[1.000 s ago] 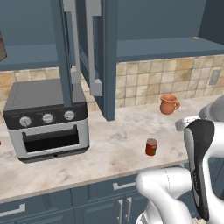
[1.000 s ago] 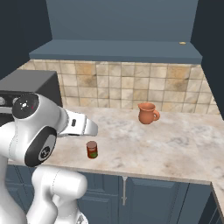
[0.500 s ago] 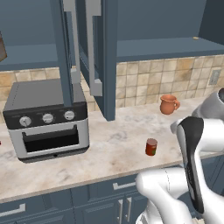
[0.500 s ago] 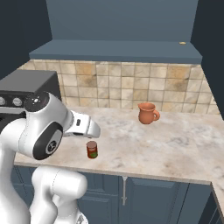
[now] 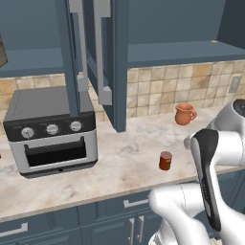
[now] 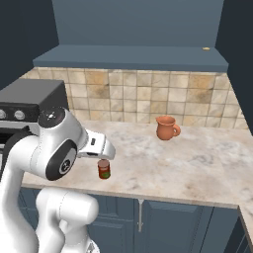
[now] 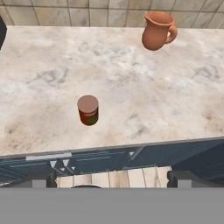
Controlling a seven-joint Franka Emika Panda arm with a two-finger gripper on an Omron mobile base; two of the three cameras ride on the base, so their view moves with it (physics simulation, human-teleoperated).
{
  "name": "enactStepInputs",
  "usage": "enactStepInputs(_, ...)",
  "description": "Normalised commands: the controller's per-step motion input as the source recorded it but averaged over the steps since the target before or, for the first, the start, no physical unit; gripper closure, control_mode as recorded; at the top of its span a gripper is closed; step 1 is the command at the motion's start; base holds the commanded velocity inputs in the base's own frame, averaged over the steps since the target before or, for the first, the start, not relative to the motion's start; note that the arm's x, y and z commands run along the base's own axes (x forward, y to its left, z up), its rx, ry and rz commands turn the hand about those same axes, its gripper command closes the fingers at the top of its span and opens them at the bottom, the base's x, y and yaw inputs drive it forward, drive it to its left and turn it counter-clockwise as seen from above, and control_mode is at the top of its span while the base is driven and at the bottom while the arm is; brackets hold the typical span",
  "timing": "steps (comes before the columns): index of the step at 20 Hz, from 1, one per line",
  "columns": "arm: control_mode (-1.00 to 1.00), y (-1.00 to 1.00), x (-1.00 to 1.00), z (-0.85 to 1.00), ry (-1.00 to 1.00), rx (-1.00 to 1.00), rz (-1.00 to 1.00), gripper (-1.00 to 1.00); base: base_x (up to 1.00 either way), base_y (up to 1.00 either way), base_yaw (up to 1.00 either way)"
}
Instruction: Pick the boxed food and canned food from the counter and place them in the cabinets closest to them.
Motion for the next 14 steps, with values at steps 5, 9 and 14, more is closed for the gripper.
enactStepInputs(5, -1.0, 0.08, 0.0, -0.28, -0.01, 0.03, 0.02, -1.0, 0.0, 0.0, 0.0)
enactStepInputs(9, -1.0, 0.2, 0.08, -0.26, 0.0, 0.01, 0.0, -1.0, 0.0, 0.0, 0.0)
enactStepInputs(14, -1.0, 0.3, 0.17, -0.22, 0.0, 0.0, 0.0, -1.0, 0.0, 0.0, 0.0)
